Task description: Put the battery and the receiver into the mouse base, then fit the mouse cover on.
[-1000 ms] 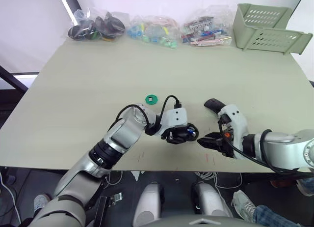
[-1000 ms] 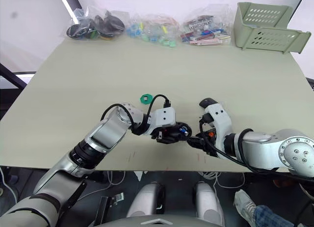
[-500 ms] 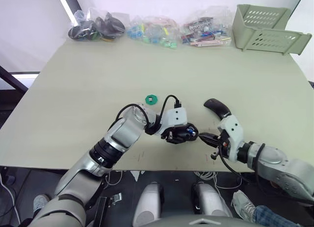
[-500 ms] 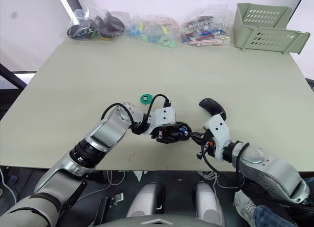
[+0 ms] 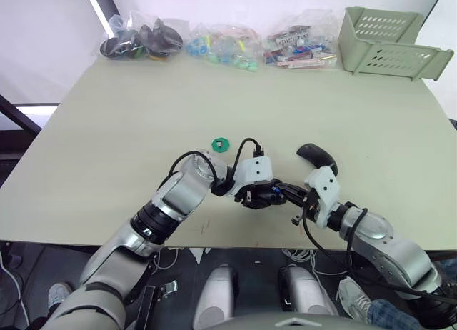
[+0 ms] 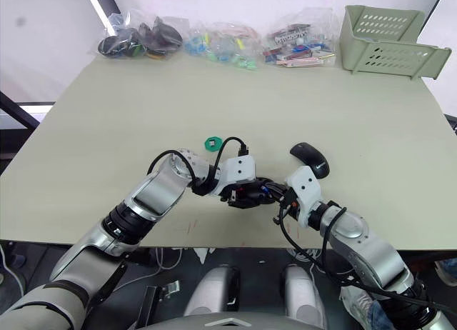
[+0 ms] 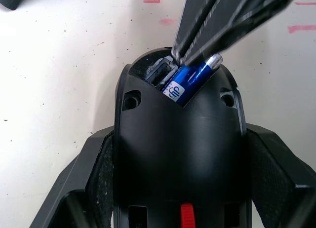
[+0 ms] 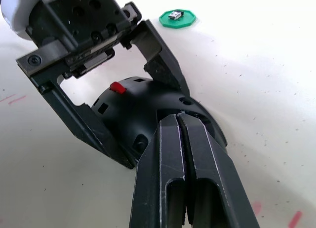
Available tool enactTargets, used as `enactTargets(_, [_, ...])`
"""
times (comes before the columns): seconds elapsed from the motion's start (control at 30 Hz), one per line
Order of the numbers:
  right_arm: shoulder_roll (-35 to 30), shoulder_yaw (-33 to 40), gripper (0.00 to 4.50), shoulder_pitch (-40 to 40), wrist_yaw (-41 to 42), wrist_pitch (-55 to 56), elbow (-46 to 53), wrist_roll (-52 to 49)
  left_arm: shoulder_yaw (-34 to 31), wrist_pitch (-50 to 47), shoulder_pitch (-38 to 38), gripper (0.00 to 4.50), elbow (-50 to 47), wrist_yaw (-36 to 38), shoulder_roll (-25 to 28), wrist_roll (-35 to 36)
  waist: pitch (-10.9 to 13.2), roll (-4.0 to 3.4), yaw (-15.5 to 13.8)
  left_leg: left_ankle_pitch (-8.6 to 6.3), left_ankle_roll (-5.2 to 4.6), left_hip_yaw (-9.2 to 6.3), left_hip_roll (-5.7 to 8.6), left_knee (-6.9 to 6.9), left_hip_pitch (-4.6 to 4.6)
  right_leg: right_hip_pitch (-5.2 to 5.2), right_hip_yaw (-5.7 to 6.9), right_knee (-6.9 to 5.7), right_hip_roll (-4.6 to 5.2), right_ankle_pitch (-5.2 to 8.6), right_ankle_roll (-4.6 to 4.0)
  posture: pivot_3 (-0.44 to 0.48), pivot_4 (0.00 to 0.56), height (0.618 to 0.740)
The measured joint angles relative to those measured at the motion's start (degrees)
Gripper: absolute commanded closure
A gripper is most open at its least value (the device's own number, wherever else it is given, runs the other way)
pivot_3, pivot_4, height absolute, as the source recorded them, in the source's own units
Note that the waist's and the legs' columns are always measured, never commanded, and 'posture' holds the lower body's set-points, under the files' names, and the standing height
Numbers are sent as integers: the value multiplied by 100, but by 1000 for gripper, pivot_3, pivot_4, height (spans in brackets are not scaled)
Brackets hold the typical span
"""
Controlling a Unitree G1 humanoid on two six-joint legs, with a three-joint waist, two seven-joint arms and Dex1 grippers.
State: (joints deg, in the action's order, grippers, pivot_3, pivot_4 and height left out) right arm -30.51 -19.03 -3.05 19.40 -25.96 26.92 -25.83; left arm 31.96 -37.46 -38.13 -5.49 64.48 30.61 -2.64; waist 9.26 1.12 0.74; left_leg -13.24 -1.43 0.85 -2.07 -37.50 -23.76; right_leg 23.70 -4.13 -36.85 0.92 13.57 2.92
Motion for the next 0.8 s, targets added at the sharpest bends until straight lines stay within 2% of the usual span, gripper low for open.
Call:
enactTargets(0.4, [443,19,4481,163,245,525,-512,534,3,-27,0,1507,118,-49,-25,-4,-66,26,6,0,0,2,-1,-4,17,-12,-1,-10,-1,-1,-1,0,150,740])
enactTargets(0.57, [816,-18,4481,220,415,837,-1102,821,12,-36,-2,1507,219,-64,-39,-23,-115,40,14,0,1,7,-6,-4,50,-31,-5,-23,-4,0,-3,0,150,740])
enactTargets(0.67, [916,-12,4481,183,500,852,-1213,883,16,-41,3,1507,233,-58,-36,-43,-123,48,19,0,2,16,-7,8,88,-59,-13,-21,-3,2,-5,0,150,740])
enactTargets(0.8, [943,53,4481,152,605,837,-1257,887,17,-37,5,1507,238,-62,-44,-47,-124,48,20,0,2,16,-11,9,92,-62,-13,-20,-2,2,-5,0,150,740])
